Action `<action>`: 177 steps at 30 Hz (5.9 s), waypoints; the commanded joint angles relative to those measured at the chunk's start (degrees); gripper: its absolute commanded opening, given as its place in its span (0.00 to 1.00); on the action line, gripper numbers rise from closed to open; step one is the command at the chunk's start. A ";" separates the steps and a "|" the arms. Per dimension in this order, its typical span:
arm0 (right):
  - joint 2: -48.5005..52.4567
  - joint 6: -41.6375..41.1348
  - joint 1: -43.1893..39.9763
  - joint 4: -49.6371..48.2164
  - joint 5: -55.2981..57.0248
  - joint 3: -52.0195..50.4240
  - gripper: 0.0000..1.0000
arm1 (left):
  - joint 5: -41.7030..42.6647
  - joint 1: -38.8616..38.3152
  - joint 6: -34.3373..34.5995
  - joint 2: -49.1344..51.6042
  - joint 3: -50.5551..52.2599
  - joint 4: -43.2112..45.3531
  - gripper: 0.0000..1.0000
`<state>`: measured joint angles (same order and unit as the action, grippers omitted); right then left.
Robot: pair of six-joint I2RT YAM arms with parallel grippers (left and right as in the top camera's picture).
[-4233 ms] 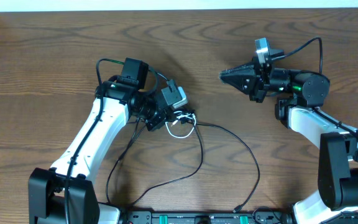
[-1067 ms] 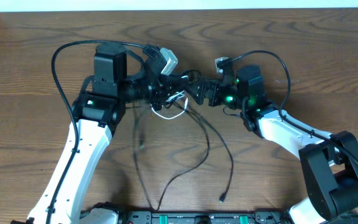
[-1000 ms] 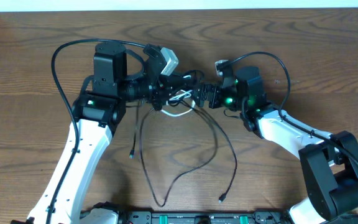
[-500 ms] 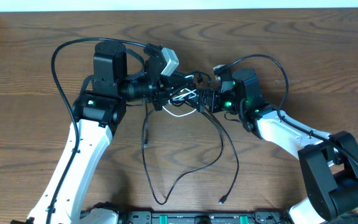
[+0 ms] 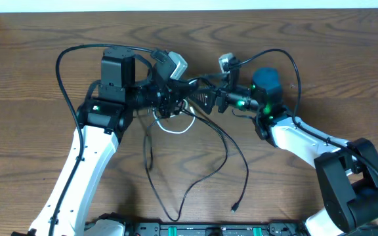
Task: Untangle cables
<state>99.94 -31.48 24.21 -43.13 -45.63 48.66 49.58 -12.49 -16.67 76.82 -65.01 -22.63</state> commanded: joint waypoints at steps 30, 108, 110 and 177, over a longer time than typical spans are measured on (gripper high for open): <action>-0.17 5.86 -10.38 44.94 25.83 0.33 0.99 | 4.17 -0.07 3.91 -0.11 -0.09 1.75 0.08; -0.17 17.18 -15.80 48.54 5.25 0.33 0.99 | -31.28 -5.16 7.19 15.43 1.22 -8.52 0.87; -0.17 17.16 -15.80 48.52 6.10 0.33 0.99 | -31.26 -7.02 7.65 16.33 1.22 -7.15 0.87; -0.17 -13.88 -5.62 3.93 -0.74 0.39 0.84 | -30.77 -17.00 -4.28 2.71 1.16 -10.03 0.08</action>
<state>99.63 -49.32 18.20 -42.61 -49.21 48.84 18.33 -29.36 -19.79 79.90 -64.05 -32.84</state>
